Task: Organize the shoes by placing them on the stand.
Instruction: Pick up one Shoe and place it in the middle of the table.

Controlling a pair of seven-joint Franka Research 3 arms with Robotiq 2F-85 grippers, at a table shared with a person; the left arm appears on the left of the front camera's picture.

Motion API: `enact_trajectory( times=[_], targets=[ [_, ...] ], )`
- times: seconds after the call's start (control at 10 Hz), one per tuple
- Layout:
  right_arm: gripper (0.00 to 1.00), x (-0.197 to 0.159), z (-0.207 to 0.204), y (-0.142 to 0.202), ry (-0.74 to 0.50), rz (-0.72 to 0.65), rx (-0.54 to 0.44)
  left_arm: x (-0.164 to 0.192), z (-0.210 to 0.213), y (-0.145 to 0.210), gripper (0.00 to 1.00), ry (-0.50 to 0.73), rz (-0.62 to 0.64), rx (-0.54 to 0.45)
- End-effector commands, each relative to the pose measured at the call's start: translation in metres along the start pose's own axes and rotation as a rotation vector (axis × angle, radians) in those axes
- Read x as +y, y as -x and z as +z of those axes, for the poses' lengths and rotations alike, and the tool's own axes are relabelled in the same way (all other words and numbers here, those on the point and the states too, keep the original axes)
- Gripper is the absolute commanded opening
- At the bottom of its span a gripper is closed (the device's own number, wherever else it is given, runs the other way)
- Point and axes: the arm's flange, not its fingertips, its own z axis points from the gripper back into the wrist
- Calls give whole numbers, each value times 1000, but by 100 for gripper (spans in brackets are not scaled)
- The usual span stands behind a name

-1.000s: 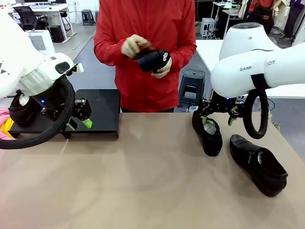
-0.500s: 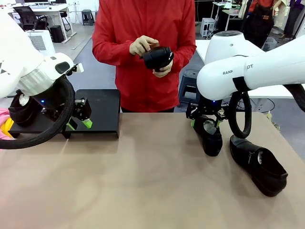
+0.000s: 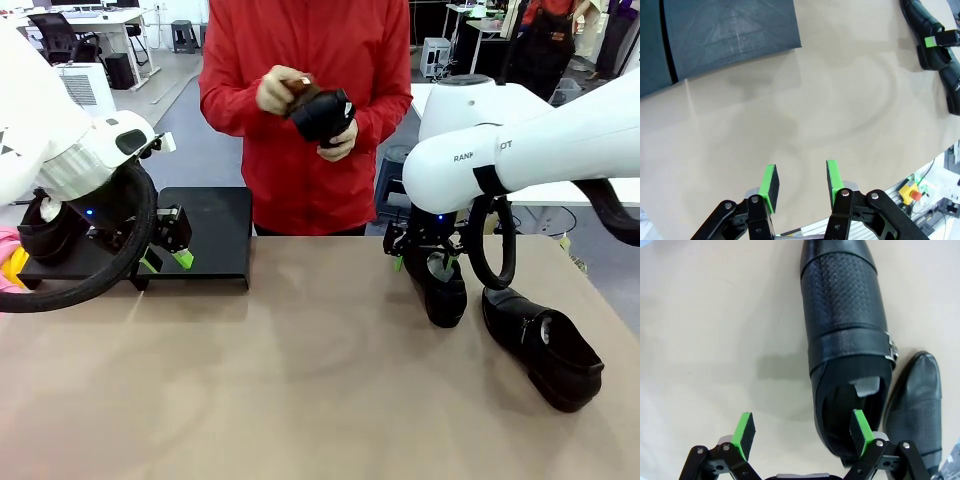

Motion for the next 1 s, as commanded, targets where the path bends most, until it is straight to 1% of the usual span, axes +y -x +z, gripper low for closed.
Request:
enact_trajectory(
  times=[0.0, 0.2, 0.3, 0.5, 0.7, 0.8, 0.9],
  targets=[
    [100, 1, -7, -20, -6, 49, 19, 1, 0, 0, 52, 12, 3, 1],
    [100, -1, -18, -25, -17, 74, 58, 1, 0, 0, 52, 12, 3, 1],
    [88, -2, -22, -27, -17, 80, 60, 1, 0, 0, 52, 12, 3, 1],
    [48, -2, -29, -29, -14, 90, 79, 1, 0, 0, 52, 12, 3, 1],
    [8, -1, -25, -29, -5, 87, 70, 1, 0, 0, 52, 12, 3, 1],
    [0, -1, -25, -29, 4, 84, 70, 1, 0, 0, 52, 12, 3, 1],
    [0, -2, -25, -29, 15, 80, 73, 1, 0, 0, 52, 12, 3, 1]
  ],
)
